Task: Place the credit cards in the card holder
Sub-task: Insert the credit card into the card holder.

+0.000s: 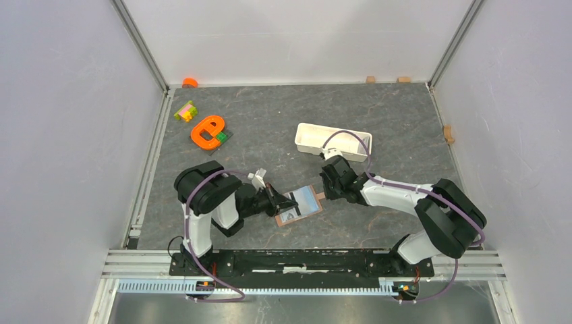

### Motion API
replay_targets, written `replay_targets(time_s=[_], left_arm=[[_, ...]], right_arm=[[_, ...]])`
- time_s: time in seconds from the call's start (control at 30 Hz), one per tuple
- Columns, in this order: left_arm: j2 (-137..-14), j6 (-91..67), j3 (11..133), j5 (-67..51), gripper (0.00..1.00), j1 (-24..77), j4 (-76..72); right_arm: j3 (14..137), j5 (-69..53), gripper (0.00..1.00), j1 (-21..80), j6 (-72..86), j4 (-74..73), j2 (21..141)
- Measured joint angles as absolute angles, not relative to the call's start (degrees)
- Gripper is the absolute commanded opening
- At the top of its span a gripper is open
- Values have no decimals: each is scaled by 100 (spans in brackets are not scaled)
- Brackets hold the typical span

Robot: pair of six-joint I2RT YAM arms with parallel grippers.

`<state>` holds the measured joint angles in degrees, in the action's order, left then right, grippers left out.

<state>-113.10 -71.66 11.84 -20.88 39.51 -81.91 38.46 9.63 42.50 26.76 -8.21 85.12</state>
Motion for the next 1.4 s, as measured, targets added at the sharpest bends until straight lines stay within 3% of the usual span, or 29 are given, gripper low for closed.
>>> replay_targets(time_s=[0.23,0.57,0.87,1.0,1.4], left_arm=[[-10639,-7122,1363,-1879,26,4058,-7037],[-8619,-6193,2093,-1225,50,4064,-3304],[-7717,-5728,2364,-956,57,4082,-1485],[-7776,-5739,2383,-982,61,4139,-1470],[-8576,-5739,2779,-1214,61,4366,-1999]], right_arm=[[3868,1087,0,4276,2718,-886,8512],[3905,1216,0,4313,2733,-1127,8466],[3911,1212,0,4313,2733,-1149,8464],[3911,1210,0,4313,2733,-1151,8464],[3913,1210,0,4342,2731,-1155,8464]])
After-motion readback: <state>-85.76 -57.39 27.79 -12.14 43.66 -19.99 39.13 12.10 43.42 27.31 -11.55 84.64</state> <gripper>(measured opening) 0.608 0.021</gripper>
